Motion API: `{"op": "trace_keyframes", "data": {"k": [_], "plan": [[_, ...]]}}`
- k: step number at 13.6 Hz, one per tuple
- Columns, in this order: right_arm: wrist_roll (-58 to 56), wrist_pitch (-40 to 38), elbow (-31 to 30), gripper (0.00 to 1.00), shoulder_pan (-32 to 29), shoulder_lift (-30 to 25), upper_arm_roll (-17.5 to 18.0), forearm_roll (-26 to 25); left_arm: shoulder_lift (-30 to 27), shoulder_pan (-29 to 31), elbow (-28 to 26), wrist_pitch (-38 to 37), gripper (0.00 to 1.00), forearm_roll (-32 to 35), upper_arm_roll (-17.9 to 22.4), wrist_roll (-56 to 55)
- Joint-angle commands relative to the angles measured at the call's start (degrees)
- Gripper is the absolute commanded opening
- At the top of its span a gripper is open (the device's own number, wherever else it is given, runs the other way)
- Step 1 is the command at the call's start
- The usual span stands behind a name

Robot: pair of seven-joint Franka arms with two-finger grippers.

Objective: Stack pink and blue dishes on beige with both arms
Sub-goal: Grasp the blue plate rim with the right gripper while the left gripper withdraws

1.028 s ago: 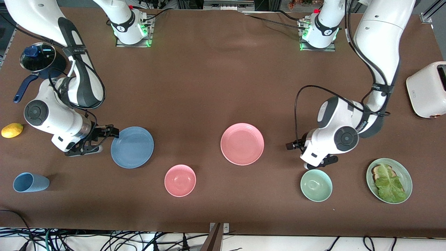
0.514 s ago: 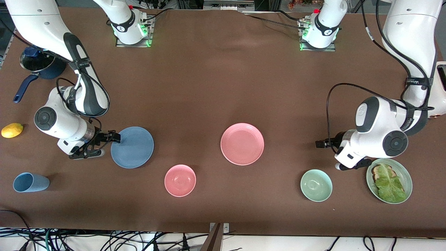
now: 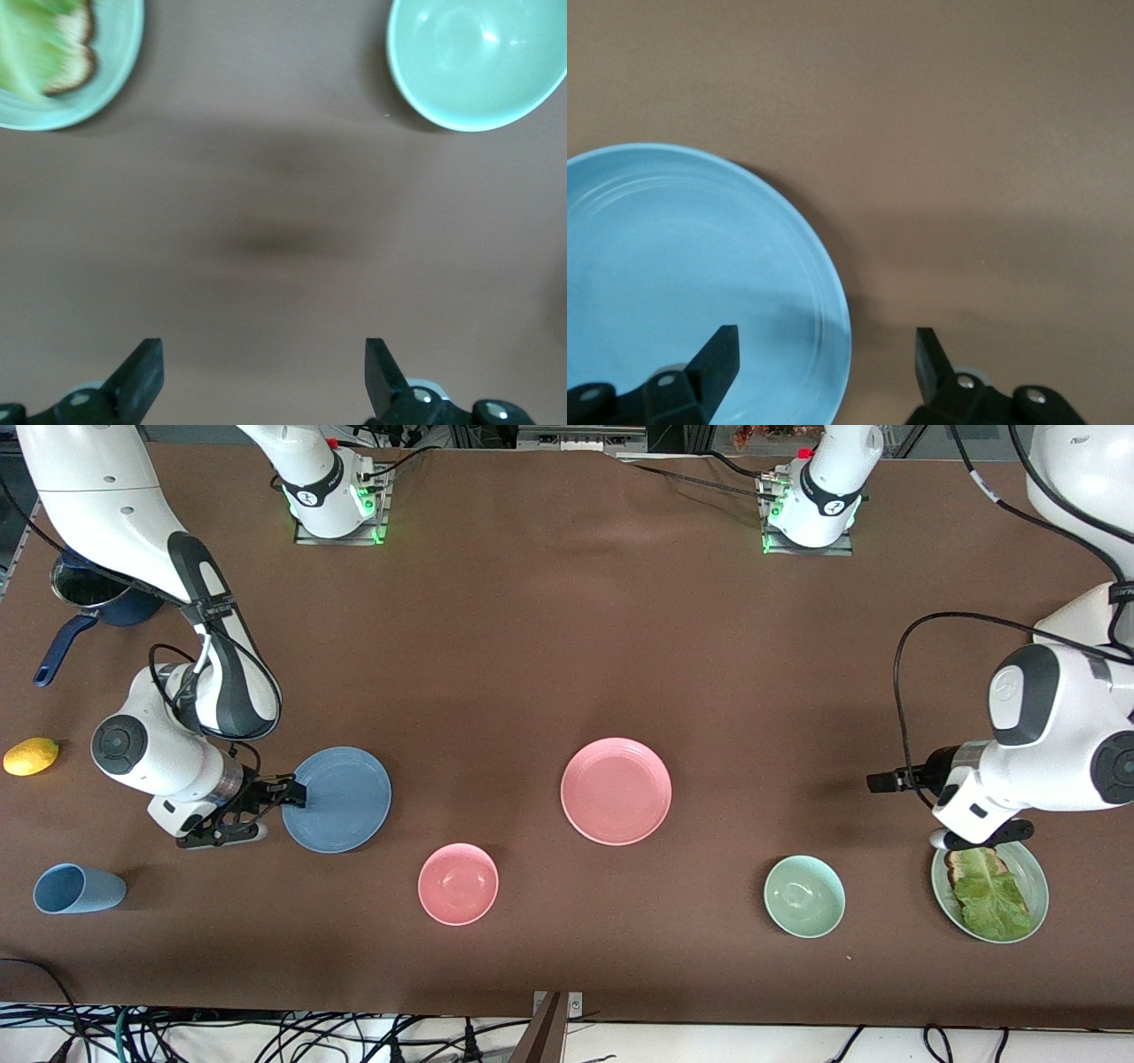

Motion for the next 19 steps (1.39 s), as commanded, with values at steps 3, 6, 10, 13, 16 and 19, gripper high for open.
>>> {"op": "trace_keyframes", "data": {"k": [3,6,10,13,16,19], "plan": [[-1.44,1.37,2.22,0.63,-0.55,2.96,0.66,0.91,-16.11,-5.9,-8.58,-2.33,1.0,-0.83,8.84,6.28],[-1.44,1.11,2.3,0.47,-0.55,2.79,0.66,0.92,-21.39,-6.36,-7.96,-4.9,1.0,-1.18,9.04,6.28],[-1.26,0.49,2.22,0.21,-0.37,2.7,0.75,0.92,-26.23,-7.75,-6.91,-4.9,1.0,-2.5,8.77,6.19],[-1.26,0.05,2.13,0.01,-0.37,2.7,1.36,1.96,-27.47,-9.6,-7.17,-5.77,1.0,-2.24,8.77,6.19],[-1.44,-3.36,2.48,0.0,-0.55,2.17,1.54,2.41,-29.31,-9.61,-7.61,-6.83,1.0,-2.06,8.77,6.54],[-1.52,-10.65,6.16,0.0,-0.46,0.86,1.45,3.9,-29.23,-9.43,-7.26,-7.89,1.0,-1.89,8.77,6.54]]}}
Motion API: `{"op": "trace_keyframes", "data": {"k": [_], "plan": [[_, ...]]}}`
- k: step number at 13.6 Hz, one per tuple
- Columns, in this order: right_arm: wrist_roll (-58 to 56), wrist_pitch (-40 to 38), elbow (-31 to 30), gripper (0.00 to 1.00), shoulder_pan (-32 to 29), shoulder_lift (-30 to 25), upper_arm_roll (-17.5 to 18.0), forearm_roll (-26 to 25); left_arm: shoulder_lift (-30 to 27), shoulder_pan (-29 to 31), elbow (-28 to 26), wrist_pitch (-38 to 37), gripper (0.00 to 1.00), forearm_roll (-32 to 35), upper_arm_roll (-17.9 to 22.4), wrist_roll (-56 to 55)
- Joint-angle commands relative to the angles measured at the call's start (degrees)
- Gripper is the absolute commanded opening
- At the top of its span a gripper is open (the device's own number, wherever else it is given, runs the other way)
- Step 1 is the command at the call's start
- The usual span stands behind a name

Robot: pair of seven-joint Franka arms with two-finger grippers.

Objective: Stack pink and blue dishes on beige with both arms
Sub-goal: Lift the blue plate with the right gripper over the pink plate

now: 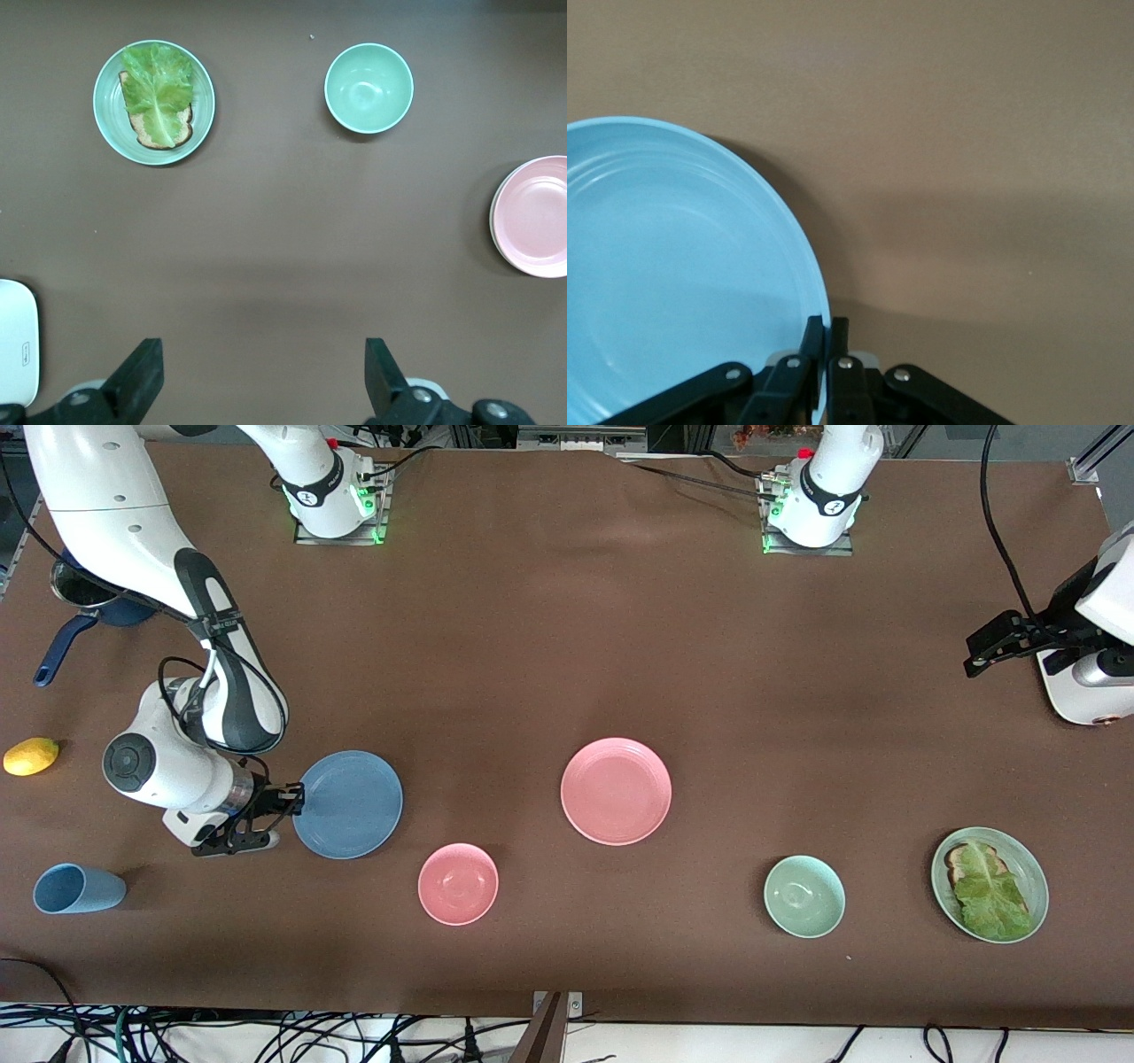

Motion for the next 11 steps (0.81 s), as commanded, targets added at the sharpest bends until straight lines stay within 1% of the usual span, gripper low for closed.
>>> {"op": "trace_keyframes", "data": {"k": [1,4,7,10,11], "plan": [[-1.19,-7.66,3.4,0.0,-0.47,-1.91,0.65,1.16,-1.75,0.03,-1.56,-0.38,1.0,-0.69,0.54,1.47],[-1.02,-14.26,5.34,0.0,-0.38,-5.24,0.82,1.51,-1.75,0.03,-1.65,-0.47,1.0,-0.69,0.54,1.56],[-0.58,-15.68,6.05,0.0,-0.12,-7.36,2.49,4.23,-1.84,0.12,-1.56,-0.56,1.0,-0.69,0.63,1.56],[5.28,-16.21,8.59,0.0,0.32,-7.54,6.7,3.72,-1.75,0.21,-1.47,-0.39,1.0,-0.78,0.63,1.56],[7.14,-16.65,8.69,0.0,1.62,-7.54,7.15,3.19,-1.75,0.3,-1.47,-0.21,1.0,-1.13,0.63,1.56]]}}
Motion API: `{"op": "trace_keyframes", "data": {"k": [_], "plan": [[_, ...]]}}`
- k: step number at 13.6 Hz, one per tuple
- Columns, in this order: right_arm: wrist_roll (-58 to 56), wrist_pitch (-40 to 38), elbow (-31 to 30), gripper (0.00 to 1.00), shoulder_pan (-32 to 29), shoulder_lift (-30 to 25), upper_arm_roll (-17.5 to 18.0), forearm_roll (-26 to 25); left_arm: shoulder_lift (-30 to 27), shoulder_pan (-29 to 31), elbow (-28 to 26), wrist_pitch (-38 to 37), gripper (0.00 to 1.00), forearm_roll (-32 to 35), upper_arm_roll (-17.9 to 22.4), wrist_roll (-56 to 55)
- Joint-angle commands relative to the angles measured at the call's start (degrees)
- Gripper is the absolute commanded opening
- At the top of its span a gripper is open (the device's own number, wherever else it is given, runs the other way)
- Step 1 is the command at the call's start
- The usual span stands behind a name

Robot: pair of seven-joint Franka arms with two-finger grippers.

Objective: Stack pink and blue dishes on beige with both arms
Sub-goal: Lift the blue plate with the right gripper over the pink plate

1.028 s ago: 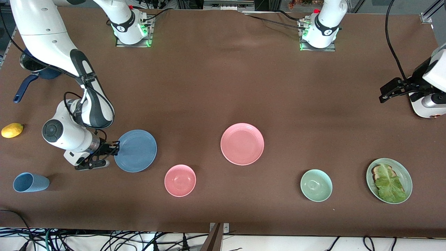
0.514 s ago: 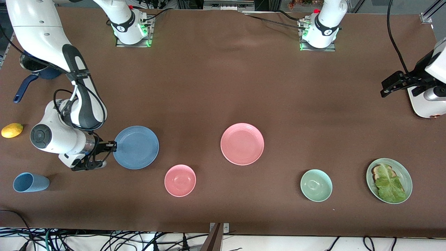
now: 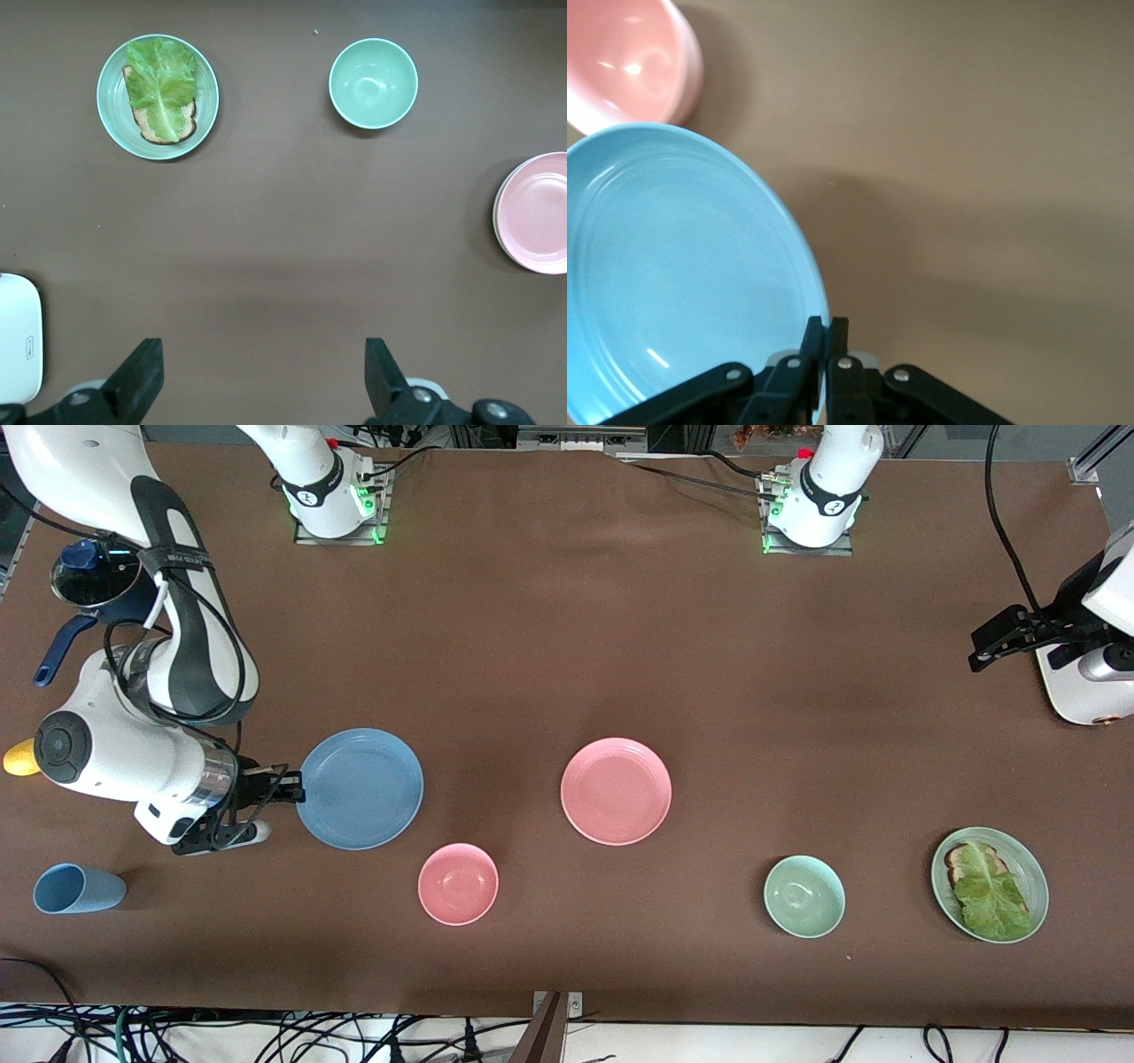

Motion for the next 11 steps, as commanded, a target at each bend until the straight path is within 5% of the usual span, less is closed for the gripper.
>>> {"op": "trace_keyframes", "data": {"k": [1,8,11], "plan": [[5.02,-2.08,1.38,0.0,2.94,-0.18,1.48,-0.26,-1.26,0.19,-1.07,0.01,1.0,-1.04,0.29,1.34],[25.58,-1.65,1.82,0.0,15.86,0.52,1.39,-2.37,2.08,0.19,1.82,0.1,1.0,-0.6,0.65,1.25],[32.79,-1.65,6.99,0.0,20.52,4.29,1.3,-3.51,2.17,0.45,1.92,0.1,1.0,-0.95,0.65,1.16]]}}
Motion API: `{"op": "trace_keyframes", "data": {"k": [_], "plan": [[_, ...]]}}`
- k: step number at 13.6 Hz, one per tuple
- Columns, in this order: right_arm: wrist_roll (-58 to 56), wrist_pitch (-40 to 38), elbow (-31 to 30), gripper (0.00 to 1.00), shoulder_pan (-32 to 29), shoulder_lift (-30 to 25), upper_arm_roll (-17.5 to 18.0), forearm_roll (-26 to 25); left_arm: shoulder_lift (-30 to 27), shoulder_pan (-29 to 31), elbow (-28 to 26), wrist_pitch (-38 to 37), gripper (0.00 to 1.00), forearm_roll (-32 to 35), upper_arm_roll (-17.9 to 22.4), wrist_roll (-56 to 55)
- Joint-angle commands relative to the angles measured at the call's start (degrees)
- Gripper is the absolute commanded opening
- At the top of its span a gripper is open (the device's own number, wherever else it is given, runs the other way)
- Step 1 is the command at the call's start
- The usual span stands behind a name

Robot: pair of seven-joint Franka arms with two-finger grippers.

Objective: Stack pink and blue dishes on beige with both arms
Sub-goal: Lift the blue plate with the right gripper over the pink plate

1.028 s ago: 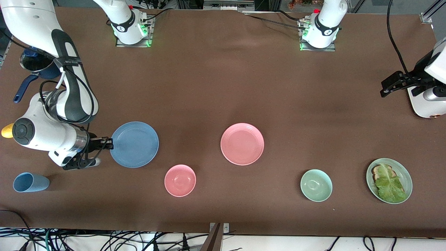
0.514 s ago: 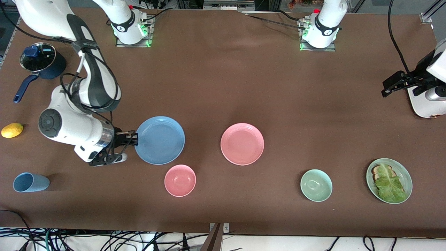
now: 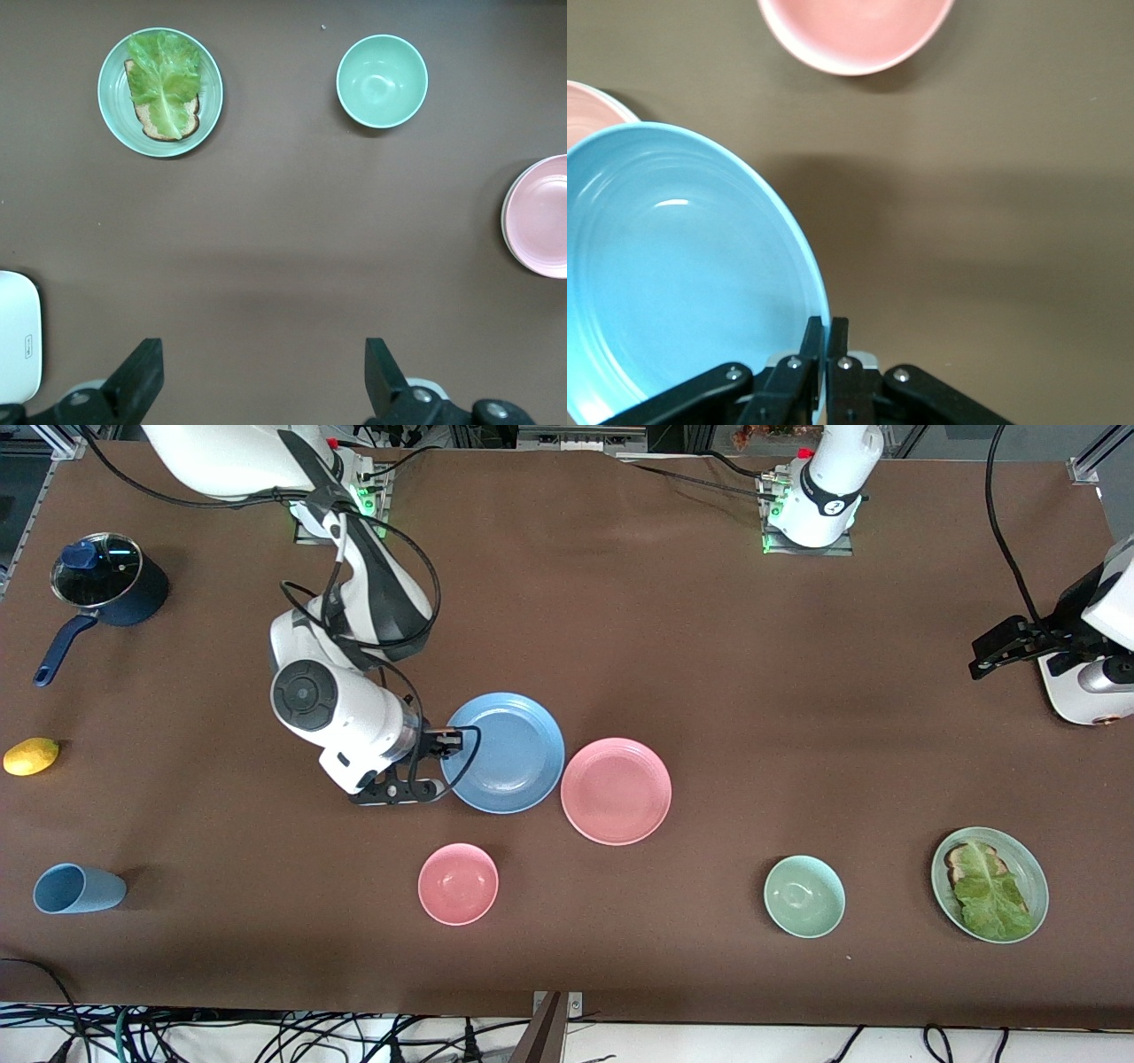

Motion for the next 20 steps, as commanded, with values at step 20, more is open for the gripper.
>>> {"op": "trace_keyframes", "data": {"k": [20], "plan": [[22.04,17.24,15.1,0.0,17.98,18.85,-6.41,-3.16,0.98,0.22,1.62,-0.17,1.0,-1.31,0.26,1.25]]}}
